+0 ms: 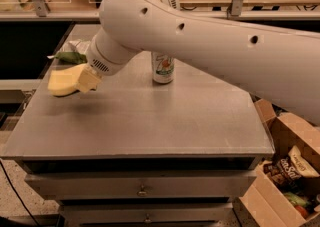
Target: Move sponge near green jalapeno chip bag
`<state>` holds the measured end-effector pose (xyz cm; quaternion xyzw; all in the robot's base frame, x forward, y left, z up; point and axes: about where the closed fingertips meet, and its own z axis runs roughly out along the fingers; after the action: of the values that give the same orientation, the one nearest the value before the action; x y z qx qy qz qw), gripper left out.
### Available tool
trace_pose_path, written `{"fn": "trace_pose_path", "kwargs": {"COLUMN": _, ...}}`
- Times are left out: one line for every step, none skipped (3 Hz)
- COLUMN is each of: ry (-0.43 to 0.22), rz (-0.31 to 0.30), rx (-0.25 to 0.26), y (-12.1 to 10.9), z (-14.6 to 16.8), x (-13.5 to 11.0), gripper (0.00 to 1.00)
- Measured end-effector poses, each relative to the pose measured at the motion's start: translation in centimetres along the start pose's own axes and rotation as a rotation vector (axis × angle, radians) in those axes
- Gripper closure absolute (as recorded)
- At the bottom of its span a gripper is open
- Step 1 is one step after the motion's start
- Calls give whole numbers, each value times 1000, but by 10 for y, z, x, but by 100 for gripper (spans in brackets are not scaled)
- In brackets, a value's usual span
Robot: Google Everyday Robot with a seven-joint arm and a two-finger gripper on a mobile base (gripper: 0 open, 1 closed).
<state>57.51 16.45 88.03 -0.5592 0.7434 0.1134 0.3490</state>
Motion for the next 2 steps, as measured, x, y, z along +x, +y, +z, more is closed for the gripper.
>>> {"fn": "trace_pose_path", "kwargs": {"ry": 16, "rz": 10, "rx": 23, "y": -17, "z": -3, "x": -3, "gripper": 100}}
{"fn": "trace_pose_path", "kwargs": {"ry": 41, "rz": 7, "rx": 34, "y": -38, "z": -6, "x": -13, "gripper": 100}}
